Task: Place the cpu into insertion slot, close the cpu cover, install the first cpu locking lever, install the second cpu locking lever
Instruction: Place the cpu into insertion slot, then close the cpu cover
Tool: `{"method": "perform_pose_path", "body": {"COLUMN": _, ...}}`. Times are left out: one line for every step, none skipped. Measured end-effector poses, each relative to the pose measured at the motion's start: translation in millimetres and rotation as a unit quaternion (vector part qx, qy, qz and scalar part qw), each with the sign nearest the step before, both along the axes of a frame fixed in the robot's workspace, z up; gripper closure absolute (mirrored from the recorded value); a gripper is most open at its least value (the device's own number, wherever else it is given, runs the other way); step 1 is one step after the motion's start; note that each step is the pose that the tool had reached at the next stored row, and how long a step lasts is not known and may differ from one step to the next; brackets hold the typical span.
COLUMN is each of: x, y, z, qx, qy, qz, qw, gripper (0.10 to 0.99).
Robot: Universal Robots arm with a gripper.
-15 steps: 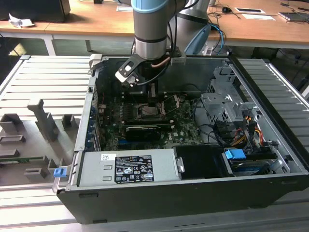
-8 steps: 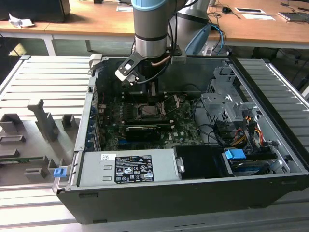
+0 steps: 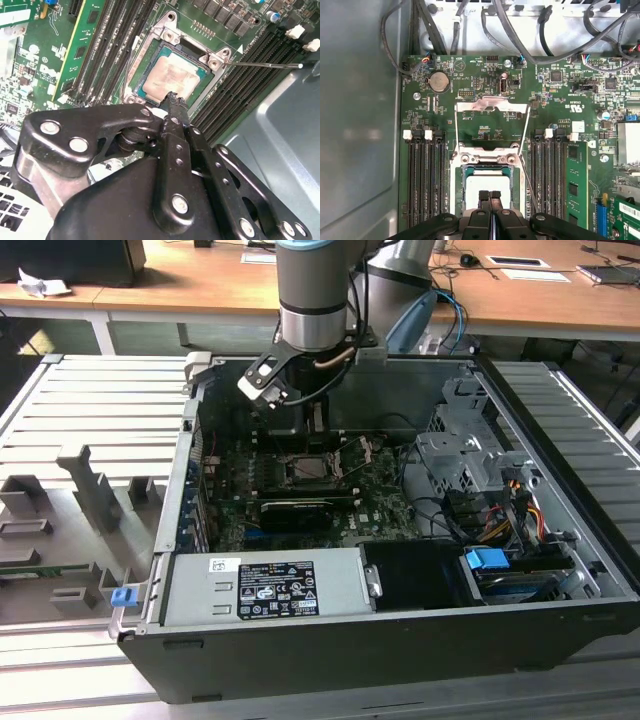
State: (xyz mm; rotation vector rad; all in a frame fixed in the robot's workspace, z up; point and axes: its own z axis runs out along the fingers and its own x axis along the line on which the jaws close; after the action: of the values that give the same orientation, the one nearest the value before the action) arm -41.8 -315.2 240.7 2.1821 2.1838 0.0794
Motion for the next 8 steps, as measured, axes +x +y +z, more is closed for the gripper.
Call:
{"method": "perform_pose_path", "body": {"x": 0.0, "y": 0.0, "z": 0.5, "qx": -0.0001, "qy": 0.0000, "qz": 0.000, "qw": 1.0000, "gripper": 0.980}}
{"method": "perform_pose_path", "body": {"x": 0.0, "y": 0.0, "z": 0.9, "qx": 0.0000, "qy": 0.0000, "qz": 0.000, "qw": 1.0000, "gripper": 0.980}}
{"method": "perform_pose_path", "body": {"x": 0.0, "y": 0.0, "z": 1.7, "qx": 0.0000, "qy": 0.0000, "qz": 0.000, "qw": 1.0000, "gripper": 0.980}}
{"method": "perform_pose_path", "body": {"x": 0.0, "y": 0.0, "z": 2.2, "qx": 0.0000, "qy": 0.0000, "qz": 0.000, "qw": 1.0000, "gripper": 0.980}}
{"method": "perform_pose_path", "body": {"x": 0.0, "y": 0.0, "z": 2.7, "qx": 0.0000, "qy": 0.0000, "qz": 0.000, "qw": 1.0000, "gripper": 0.980}}
{"method": "perform_pose_path", "body": {"x": 0.0, "y": 0.0, "z": 3.4, "qx": 0.0000, "qy": 0.0000, "qz": 0.000, "qw": 1.0000, "gripper": 0.980}}
{"method": "perform_pose_path", "body": {"x": 0.0, "y": 0.0, "z": 3.6, "qx": 0.0000, "qy": 0.0000, "qz": 0.000, "qw": 1.0000, "gripper": 0.980}}
{"method": "perform_pose_path", "body": {"x": 0.1, "y": 0.0, "z": 3.8, "qx": 0.0001, "qy": -0.0001, "qz": 0.000, "qw": 1.0000, "gripper": 0.980}}
